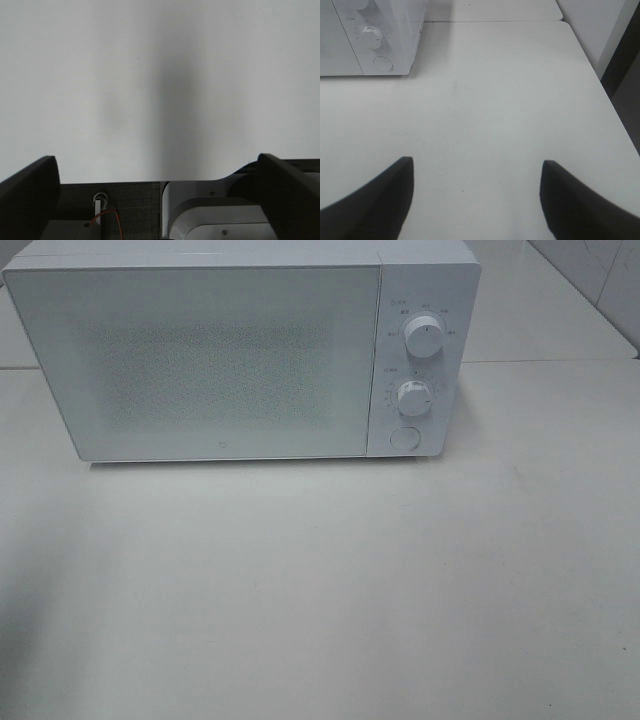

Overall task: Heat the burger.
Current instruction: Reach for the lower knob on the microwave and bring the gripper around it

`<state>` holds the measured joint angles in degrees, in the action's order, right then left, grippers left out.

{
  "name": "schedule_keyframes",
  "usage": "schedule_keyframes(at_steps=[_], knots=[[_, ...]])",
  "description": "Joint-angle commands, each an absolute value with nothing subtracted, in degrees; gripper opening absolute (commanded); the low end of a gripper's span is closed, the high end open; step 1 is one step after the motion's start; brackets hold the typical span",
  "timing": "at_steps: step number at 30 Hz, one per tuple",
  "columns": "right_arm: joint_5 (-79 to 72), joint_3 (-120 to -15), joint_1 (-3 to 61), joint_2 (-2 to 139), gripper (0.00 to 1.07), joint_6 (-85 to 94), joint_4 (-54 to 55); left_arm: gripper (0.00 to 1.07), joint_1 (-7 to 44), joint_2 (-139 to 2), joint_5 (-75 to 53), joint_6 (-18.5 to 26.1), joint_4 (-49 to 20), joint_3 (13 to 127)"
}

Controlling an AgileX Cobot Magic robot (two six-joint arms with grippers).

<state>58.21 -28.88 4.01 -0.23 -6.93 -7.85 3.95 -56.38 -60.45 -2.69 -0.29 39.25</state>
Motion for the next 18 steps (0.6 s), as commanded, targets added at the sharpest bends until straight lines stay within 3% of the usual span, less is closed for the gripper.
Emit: schedule_keyframes(at_steps=[1, 18], knots=[[57.6, -28.9, 3.6, -1.7, 0.69, -6.3, -7.7, 0.98, 3.8, -50.6, -61.0, -2.6, -0.8, 35.0], [57.6, -28.9, 3.6, -1.7, 0.69, -6.3, -7.7, 0.98, 3.8, -23.6, -59.5, -1.5, 0.0, 29.0]])
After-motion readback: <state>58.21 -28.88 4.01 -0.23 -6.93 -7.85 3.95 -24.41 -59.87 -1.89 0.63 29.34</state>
